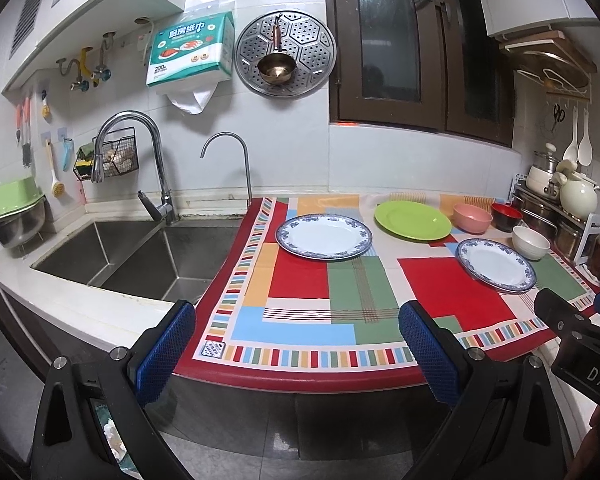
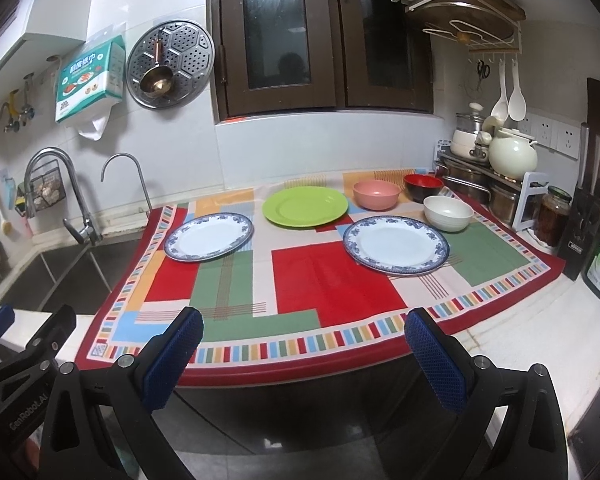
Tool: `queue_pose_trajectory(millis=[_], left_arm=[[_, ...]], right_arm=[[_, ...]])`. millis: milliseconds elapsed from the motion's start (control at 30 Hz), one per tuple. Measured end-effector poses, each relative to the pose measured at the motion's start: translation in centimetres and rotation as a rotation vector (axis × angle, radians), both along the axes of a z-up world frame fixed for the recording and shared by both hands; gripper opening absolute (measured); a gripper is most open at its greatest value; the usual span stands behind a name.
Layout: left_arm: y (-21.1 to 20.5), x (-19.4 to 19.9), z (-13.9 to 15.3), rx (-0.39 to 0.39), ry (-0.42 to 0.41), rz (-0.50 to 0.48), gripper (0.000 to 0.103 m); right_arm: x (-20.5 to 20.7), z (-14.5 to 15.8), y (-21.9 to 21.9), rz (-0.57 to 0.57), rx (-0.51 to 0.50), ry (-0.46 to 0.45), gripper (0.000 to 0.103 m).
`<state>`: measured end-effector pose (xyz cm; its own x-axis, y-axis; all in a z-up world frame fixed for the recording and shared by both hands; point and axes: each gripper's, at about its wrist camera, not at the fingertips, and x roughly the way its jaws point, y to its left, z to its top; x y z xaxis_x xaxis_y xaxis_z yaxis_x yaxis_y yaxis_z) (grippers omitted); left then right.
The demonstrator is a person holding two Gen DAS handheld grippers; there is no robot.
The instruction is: Organize plates and bowls
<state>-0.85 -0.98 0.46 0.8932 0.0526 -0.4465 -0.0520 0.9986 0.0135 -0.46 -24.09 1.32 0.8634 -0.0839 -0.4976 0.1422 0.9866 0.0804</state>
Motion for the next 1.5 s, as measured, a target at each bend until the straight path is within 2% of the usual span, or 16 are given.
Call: queue_pose_trajectory(millis=[1167,1500], left_arm=[[-1.3,0.2,0.3,0.001,-0.002,0.006,0.103],[-2.3,1.0,0.5,0.009,-0.008,0.035,0.103]], right_arm=[[0.2,0.2,-1.2,0.001,0.000,-0.010,0.102],[1.7,0.1,-2.1,0.038,0.011,-0.002,0.102]])
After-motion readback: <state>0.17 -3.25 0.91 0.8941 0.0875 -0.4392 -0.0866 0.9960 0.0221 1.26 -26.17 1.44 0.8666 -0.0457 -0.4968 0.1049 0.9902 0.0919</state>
